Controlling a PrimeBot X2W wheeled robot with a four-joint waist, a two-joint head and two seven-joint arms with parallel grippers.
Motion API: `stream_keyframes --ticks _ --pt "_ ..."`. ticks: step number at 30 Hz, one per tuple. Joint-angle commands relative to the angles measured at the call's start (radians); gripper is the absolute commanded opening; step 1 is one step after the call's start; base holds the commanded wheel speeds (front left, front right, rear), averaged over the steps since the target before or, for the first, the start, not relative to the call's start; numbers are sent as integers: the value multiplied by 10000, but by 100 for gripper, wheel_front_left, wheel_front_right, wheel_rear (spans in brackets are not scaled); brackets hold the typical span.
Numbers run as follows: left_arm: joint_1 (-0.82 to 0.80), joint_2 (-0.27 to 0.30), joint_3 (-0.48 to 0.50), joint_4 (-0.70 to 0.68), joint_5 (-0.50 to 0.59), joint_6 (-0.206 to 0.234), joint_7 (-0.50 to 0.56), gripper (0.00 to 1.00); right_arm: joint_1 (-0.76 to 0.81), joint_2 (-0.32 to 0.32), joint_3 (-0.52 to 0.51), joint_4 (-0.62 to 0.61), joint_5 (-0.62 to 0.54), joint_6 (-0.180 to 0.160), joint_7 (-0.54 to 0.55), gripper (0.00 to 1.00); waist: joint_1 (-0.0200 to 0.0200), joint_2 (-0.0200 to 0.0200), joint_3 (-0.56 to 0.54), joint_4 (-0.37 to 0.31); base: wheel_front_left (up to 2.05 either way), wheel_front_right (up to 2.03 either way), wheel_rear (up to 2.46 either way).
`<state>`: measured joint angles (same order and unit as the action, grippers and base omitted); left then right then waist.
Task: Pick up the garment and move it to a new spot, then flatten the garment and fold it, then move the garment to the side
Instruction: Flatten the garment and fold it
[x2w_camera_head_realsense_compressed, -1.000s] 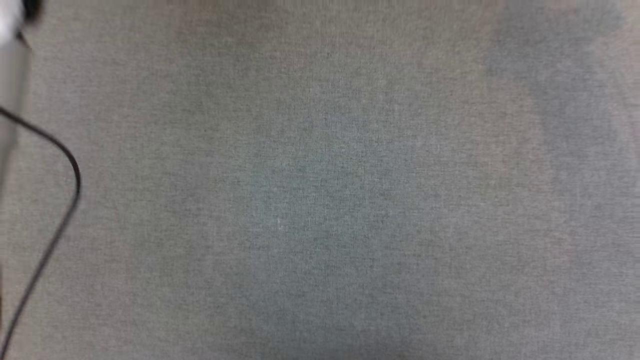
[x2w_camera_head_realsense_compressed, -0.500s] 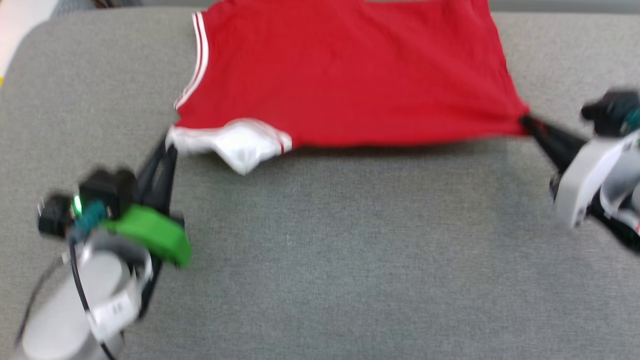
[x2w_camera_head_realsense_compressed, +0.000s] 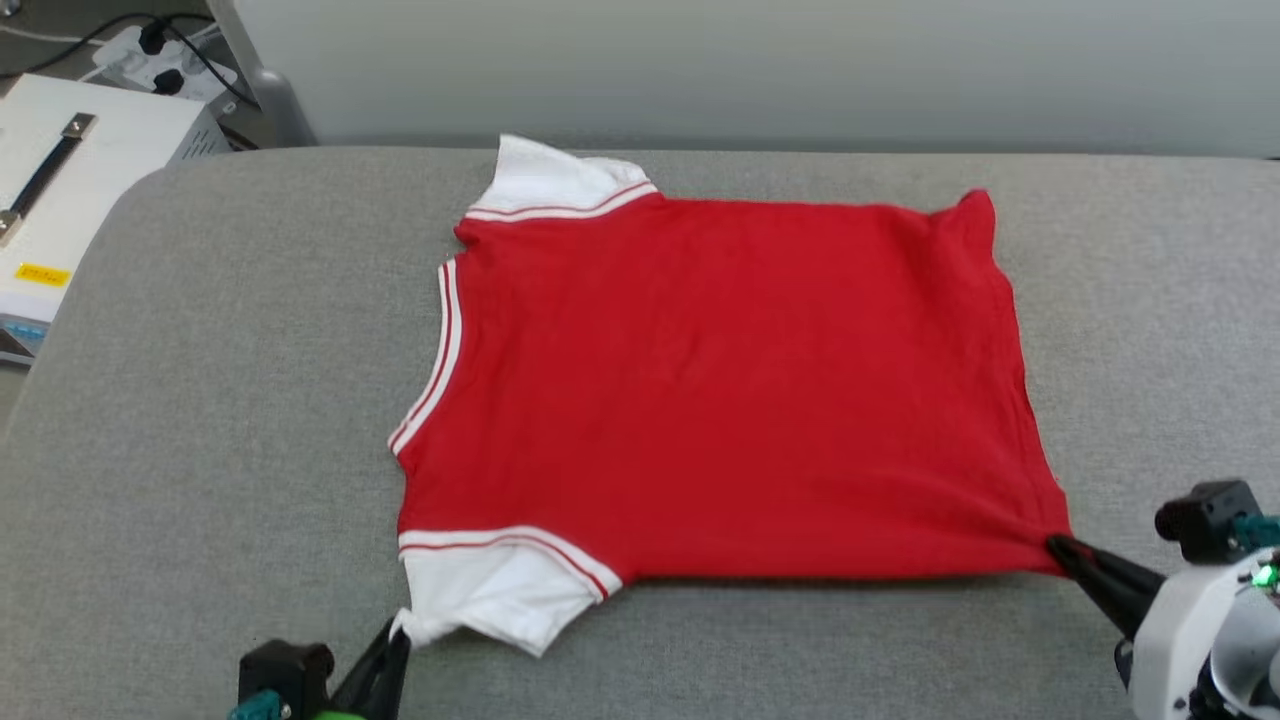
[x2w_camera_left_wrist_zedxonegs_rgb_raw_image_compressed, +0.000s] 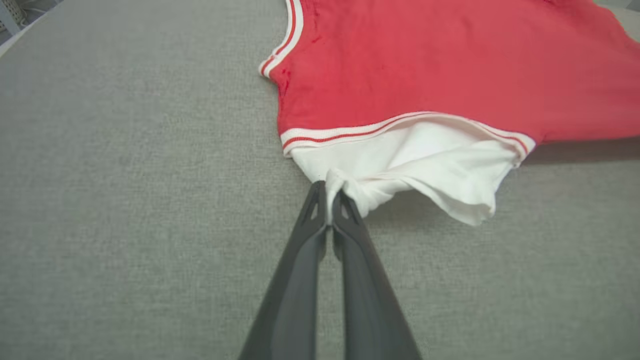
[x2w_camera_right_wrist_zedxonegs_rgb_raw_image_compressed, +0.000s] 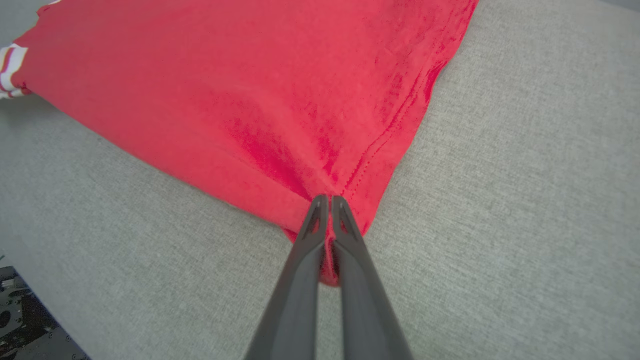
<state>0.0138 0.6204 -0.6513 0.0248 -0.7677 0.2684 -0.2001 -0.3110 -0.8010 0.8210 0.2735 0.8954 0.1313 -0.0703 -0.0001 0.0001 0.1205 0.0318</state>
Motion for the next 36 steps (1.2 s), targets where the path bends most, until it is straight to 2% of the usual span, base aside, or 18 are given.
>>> stream_keyframes --ticks 1,9,13,16,28,31,32,36 --pt "392 29 0 -76 -216 74 92 0 443 -129 -133 -96 117 -6 53 0 1 -1 -390 -4 0 0 0" --pt "1364 234 -354 -540 -790 -26 743 0 2496 -437 -876 -1277 399 -6 978 0 1 -1 -641 16 0 0 0" --pt "1054 333 -299 -652 -570 33 716 0 2870 -354 -1536 -1633 382 -6 1296 0 1 -1 -568 37 0 0 0" --pt "356 399 -362 -661 -182 -140 788 0 2875 -176 -2045 -1761 218 -6 1478 0 1 -1 -440 130 0 0 0" --pt "-3128 345 -327 700 710 -1475 1209 0 1257 558 -3124 -2054 -214 -6 2796 0 1 -1 556 -85 0 0 0" --pt "-3842 179 -263 1294 757 -1786 1125 0 670 683 -3229 -1890 -322 -6 2963 0 1 -1 903 -138 0 0 0" --pt "-4429 23 -276 1870 886 -2007 1030 0 62 859 -3258 -1627 -388 -6 3089 0 1 -1 1251 -175 0 0 0" --pt "-5224 -237 -347 2801 1032 -2349 941 0 -944 1145 -3089 -1043 -496 -6 3335 0 1 -1 1810 -255 0 0 0"
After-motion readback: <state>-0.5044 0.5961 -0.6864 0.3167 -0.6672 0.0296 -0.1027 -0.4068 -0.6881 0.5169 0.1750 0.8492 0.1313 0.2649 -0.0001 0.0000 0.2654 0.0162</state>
